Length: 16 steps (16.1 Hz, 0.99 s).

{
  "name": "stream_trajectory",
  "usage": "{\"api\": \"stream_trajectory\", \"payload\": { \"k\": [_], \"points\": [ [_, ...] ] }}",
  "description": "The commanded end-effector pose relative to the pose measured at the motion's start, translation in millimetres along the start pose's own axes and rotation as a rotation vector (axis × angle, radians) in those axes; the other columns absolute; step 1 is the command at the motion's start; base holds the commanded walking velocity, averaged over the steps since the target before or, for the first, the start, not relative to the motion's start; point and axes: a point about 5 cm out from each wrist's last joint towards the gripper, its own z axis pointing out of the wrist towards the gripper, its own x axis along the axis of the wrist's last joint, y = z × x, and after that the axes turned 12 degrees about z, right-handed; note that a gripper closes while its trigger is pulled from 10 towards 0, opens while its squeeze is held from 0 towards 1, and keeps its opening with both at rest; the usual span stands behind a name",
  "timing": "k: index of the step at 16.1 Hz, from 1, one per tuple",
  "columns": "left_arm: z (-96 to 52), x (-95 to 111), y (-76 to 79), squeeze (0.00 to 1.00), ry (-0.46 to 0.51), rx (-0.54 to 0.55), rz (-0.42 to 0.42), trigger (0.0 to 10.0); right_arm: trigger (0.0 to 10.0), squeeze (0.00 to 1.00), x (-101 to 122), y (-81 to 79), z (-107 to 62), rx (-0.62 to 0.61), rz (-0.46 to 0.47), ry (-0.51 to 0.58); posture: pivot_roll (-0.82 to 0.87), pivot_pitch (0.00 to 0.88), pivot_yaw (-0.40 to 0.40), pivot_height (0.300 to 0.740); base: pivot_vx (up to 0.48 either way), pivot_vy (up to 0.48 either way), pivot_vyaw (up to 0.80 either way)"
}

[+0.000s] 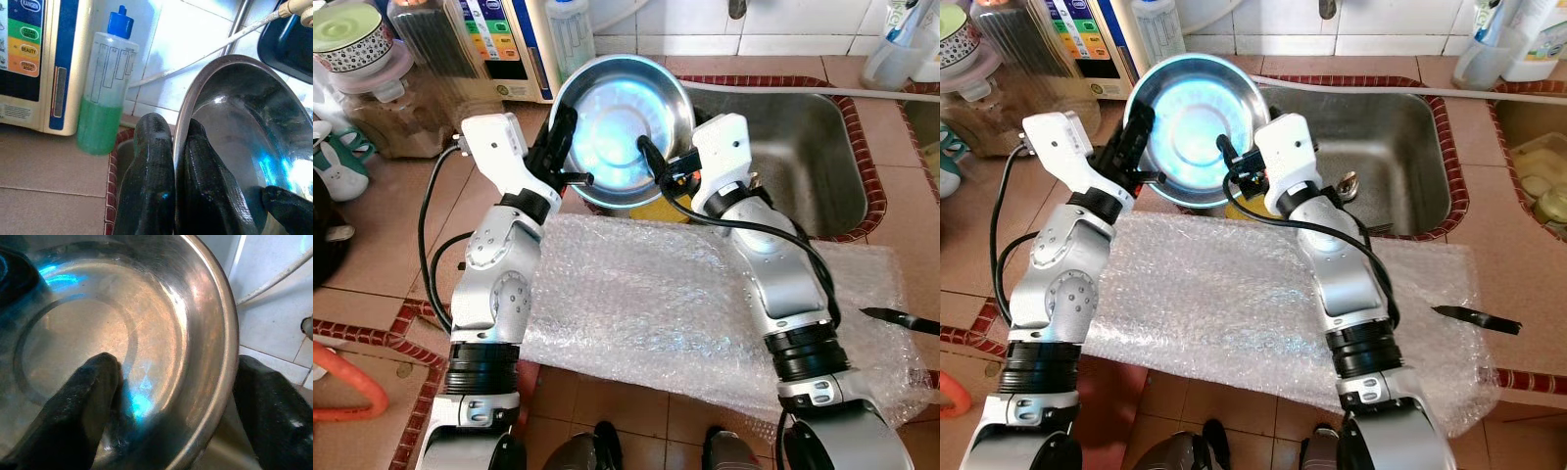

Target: Kitchen organization

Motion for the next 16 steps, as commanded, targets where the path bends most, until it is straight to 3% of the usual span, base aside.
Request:
{"api": "stream_trajectory", "payload": {
  "k": [1, 16],
  "points": [
    [-2.1, 4.4, 5.2, 0.00, 0.015, -0.033, 0.009, 0.0, 0.0, 0.00, 5.2, -2.0, 5.5, -0.005, -0.009, 0.017, -0.18, 0.219, 0.132, 0.740, 0.000, 0.000, 0.00],
    [-3.2, 5.4, 5.3, 0.00, 0.015, -0.035, 0.017, 0.0, 0.0, 0.00, 14.7, -0.6, 17.7, -0.100, 0.112, 0.033, -0.18, 0.228, 0.132, 0.740, 0.000, 0.000, 0.00]
  ]
}}
